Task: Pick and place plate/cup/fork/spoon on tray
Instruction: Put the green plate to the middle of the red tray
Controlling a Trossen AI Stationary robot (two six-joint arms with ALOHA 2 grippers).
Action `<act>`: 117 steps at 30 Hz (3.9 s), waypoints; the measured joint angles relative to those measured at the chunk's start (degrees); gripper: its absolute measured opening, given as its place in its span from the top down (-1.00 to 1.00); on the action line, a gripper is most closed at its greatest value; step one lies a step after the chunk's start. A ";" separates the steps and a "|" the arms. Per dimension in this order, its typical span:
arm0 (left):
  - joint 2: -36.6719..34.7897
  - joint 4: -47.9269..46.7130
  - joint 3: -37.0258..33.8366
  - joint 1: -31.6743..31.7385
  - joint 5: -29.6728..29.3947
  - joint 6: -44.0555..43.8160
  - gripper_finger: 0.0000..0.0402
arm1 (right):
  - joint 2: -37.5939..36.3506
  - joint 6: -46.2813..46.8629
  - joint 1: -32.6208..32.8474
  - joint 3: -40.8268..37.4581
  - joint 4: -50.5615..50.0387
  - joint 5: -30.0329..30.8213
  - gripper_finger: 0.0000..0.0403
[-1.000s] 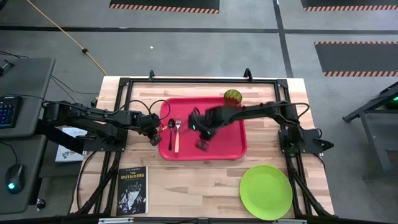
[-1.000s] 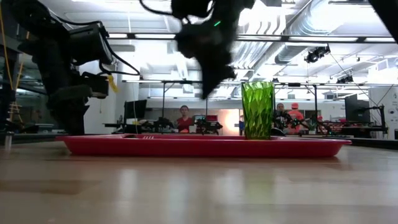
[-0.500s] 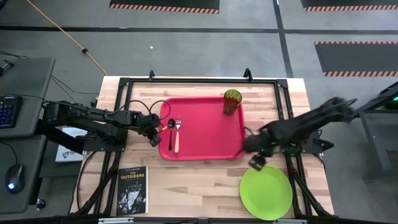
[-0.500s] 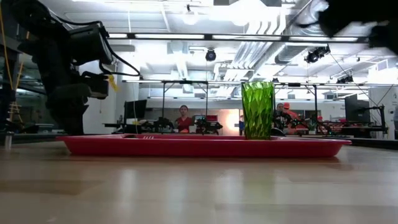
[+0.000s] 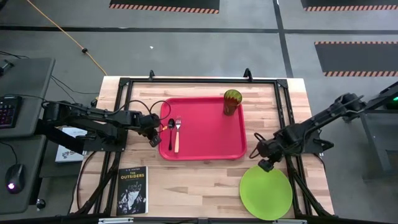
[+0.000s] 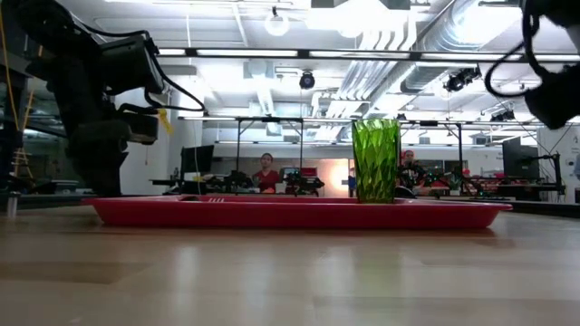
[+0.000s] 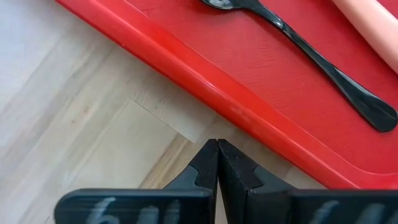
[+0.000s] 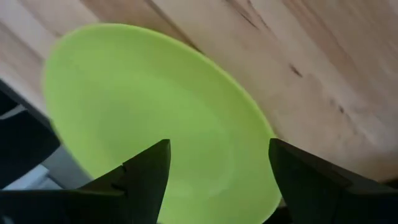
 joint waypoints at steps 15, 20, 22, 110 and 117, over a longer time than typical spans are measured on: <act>0.00 0.04 0.00 0.04 0.59 -0.06 1.00 | 1.38 -14.84 1.20 -5.30 6.01 1.14 -0.31; 0.00 0.04 0.00 0.04 0.38 -0.07 1.00 | 1.39 -13.75 2.41 -5.30 5.93 4.83 -0.31; 0.00 0.06 0.00 0.04 0.29 -0.03 1.00 | 1.88 -13.20 2.66 -5.30 6.03 5.13 -0.31; 0.02 0.24 0.02 0.04 -0.08 3.49 1.00 | 1.52 -1.55 -18.89 -5.26 42.16 24.05 1.00; 0.02 0.33 0.02 0.04 -0.17 3.14 1.00 | 10.72 8.39 -20.39 -5.26 49.66 30.54 1.00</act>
